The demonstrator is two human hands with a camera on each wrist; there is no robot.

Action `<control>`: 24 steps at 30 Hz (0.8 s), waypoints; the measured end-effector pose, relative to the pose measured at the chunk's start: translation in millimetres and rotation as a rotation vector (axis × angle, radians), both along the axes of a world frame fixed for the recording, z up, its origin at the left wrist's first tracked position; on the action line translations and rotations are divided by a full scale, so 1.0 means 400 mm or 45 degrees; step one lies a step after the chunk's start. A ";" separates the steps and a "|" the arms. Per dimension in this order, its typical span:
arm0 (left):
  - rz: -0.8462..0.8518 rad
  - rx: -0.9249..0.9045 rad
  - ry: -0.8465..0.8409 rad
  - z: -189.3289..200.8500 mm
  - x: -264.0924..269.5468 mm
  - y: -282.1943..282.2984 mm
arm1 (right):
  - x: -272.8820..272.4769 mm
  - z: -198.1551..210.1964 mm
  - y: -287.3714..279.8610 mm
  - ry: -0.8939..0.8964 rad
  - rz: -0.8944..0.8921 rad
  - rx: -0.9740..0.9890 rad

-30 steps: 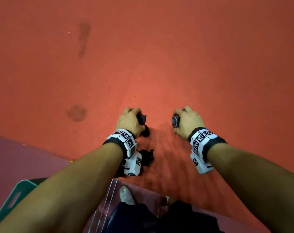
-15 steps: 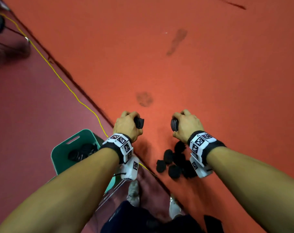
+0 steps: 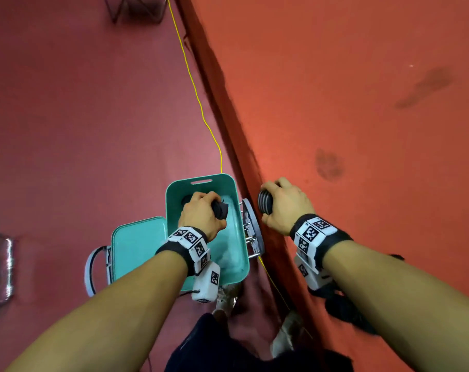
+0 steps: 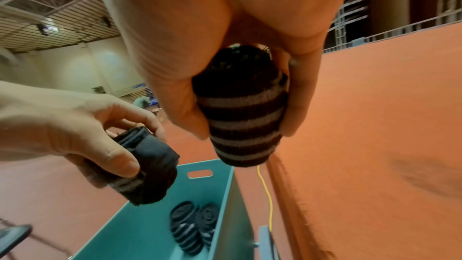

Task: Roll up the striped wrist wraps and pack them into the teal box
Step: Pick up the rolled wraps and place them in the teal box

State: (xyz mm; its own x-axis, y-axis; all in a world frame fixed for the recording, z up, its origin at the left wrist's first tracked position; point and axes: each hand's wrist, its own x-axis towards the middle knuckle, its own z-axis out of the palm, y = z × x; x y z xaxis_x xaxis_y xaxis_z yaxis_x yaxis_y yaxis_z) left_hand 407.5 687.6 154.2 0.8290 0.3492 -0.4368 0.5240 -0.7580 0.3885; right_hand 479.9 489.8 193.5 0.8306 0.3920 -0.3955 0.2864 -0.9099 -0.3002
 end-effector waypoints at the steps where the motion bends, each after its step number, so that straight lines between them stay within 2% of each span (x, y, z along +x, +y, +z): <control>1: 0.028 0.001 0.026 -0.015 -0.012 0.029 | -0.003 -0.010 0.040 0.012 0.035 0.020; 7: 0.124 -0.032 0.175 -0.105 -0.046 0.144 | -0.034 -0.090 0.230 0.135 0.157 0.025; 15: 0.165 -0.080 0.273 -0.224 -0.023 0.178 | -0.033 -0.227 0.348 0.297 0.280 -0.167; 24: 0.148 -0.004 0.492 -0.346 0.009 0.178 | -0.033 -0.414 0.420 0.342 0.159 -0.294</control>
State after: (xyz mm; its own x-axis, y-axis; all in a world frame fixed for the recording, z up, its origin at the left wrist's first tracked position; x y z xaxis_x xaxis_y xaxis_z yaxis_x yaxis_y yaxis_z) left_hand 410.9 758.7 15.6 0.5587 0.4295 -0.7095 0.7141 -0.6842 0.1482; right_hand 466.9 657.8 28.1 0.6369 0.3587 -0.6824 0.3381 -0.9255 -0.1710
